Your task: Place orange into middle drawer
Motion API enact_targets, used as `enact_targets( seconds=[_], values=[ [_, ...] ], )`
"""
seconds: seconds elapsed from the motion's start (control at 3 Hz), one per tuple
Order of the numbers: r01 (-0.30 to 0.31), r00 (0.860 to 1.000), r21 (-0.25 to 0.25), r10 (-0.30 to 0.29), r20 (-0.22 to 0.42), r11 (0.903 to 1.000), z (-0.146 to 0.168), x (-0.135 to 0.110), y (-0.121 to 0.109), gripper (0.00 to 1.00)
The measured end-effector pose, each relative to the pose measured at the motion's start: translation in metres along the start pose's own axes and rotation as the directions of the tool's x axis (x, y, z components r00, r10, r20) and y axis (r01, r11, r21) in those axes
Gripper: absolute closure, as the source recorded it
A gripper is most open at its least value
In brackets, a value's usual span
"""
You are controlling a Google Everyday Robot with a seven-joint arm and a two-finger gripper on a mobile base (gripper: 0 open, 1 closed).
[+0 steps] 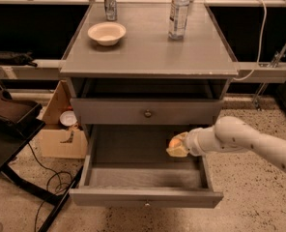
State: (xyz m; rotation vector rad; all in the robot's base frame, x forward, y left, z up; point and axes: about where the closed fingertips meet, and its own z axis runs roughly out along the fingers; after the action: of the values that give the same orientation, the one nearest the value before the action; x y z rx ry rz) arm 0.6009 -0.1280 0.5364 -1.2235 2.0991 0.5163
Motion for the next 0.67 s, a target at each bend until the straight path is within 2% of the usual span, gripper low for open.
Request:
enact_targets(
  seconds=[0.33, 0.67],
  values=[
    [-0.042, 0.999, -0.034, 0.041, -0.022, 0.9986, 0.049, 0.040, 0.002, 1.00],
    [-0.108, 0.993, -0.056, 0.104, -0.061, 0.9926, 0.110, 0.081, 0.004, 1.00]
  ],
)
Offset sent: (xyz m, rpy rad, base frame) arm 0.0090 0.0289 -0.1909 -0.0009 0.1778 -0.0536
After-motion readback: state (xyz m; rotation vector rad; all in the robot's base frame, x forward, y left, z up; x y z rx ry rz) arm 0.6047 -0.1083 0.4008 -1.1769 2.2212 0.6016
